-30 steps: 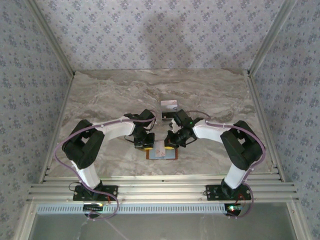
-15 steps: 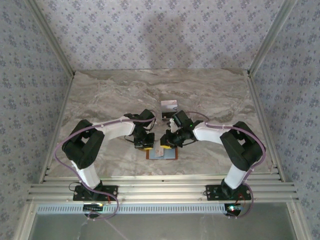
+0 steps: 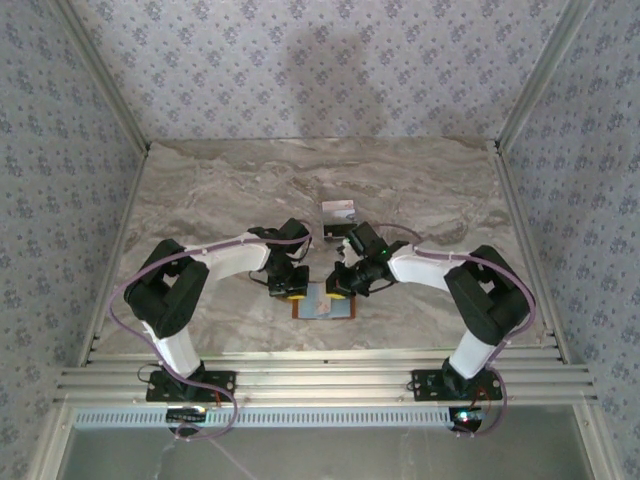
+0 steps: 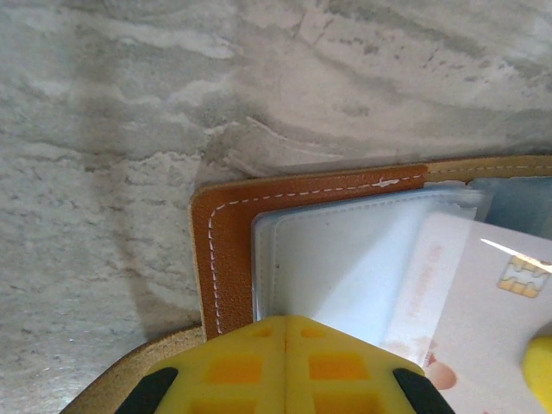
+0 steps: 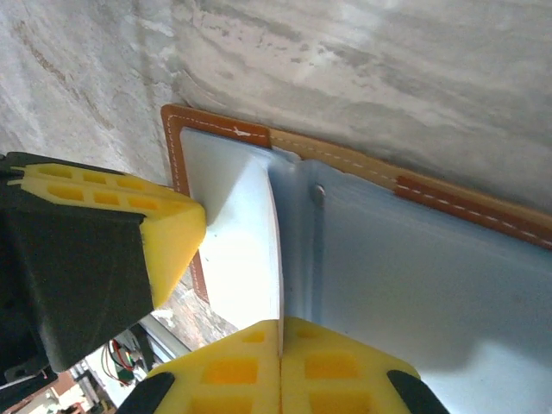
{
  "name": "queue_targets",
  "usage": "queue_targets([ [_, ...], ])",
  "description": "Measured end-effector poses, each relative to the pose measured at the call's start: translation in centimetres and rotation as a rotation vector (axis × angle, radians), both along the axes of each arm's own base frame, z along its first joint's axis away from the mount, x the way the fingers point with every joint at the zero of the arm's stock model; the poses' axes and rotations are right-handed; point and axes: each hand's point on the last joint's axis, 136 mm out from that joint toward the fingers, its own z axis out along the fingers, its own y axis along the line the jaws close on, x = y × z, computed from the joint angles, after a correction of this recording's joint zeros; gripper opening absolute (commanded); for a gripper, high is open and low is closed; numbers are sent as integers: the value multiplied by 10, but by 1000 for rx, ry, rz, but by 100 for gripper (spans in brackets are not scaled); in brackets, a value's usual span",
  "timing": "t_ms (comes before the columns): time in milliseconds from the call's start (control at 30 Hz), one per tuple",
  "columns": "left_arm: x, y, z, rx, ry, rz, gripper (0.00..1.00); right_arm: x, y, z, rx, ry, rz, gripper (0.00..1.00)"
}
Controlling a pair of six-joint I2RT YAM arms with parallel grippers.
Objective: Take the credit cards out of the card holder
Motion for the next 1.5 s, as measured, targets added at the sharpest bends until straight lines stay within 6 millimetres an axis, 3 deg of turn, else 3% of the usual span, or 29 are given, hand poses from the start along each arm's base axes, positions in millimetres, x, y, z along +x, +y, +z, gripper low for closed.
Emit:
queue_targets([
  [533,-3,3,2,5,0,2,9,2,-20,15,-64,-46,10,0],
  [867,-1,1,13,-21,-24,4,10,13,-31,43,-24,-189,59,0],
  [1133,2,-1,26,-49,-55,6,10,27,-40,71,-16,-404,205,0],
  [1500,14,0,53,-107,-142,35,11,37,-56,94,-135,-713,594,0],
])
